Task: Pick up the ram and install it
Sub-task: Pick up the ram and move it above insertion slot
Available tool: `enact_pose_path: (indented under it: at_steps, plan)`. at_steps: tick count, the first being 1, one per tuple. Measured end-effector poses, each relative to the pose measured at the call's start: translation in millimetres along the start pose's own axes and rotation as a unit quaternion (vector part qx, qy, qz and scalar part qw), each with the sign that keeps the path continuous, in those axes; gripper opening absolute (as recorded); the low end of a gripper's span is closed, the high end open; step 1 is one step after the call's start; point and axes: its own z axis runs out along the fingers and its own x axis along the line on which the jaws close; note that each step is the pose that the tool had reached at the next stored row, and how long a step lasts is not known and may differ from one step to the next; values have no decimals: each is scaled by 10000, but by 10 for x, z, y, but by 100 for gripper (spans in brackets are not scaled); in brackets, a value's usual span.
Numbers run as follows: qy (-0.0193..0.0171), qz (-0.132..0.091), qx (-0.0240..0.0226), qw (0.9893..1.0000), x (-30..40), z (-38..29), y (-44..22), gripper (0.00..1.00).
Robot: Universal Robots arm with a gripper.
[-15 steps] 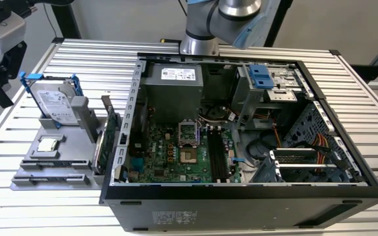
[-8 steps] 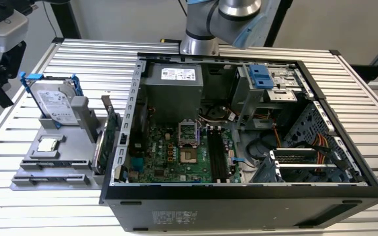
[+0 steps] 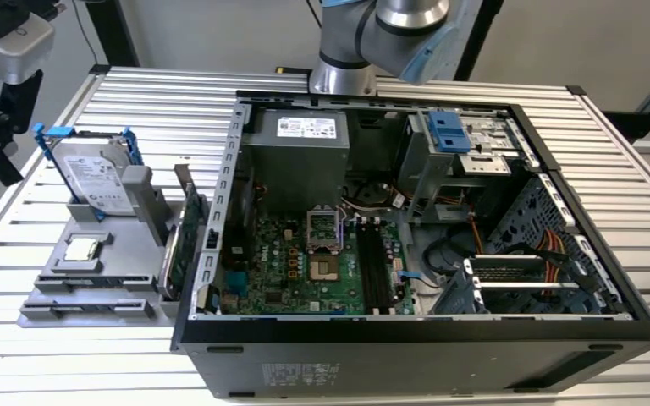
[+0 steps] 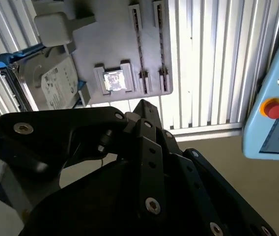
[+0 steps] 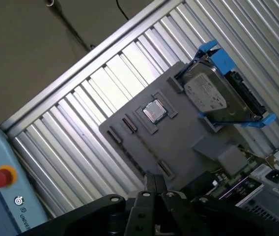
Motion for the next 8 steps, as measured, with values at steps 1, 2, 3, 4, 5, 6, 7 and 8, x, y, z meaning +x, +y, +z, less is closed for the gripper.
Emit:
enact_pose_path:
  at_steps: [1, 2, 3, 4, 5, 6, 7, 8]
  plan:
    - [3, -65, 0, 10000, 0, 0, 0, 0]
    - [7, -134, -1, 9999, 0, 0, 0, 0]
    - [11, -208, -2, 9998, 0, 0, 0, 0]
    - [16, -277, -2, 9996, 0, 0, 0, 0]
    - [20, -343, -1, 9994, 0, -1, 0, 0]
    - [26, -411, 0, 9992, 0, -1, -1, 0]
    - [31, -476, 0, 9989, 0, -1, 0, 0]
    - [35, -542, 0, 9985, 0, -1, 0, 0]
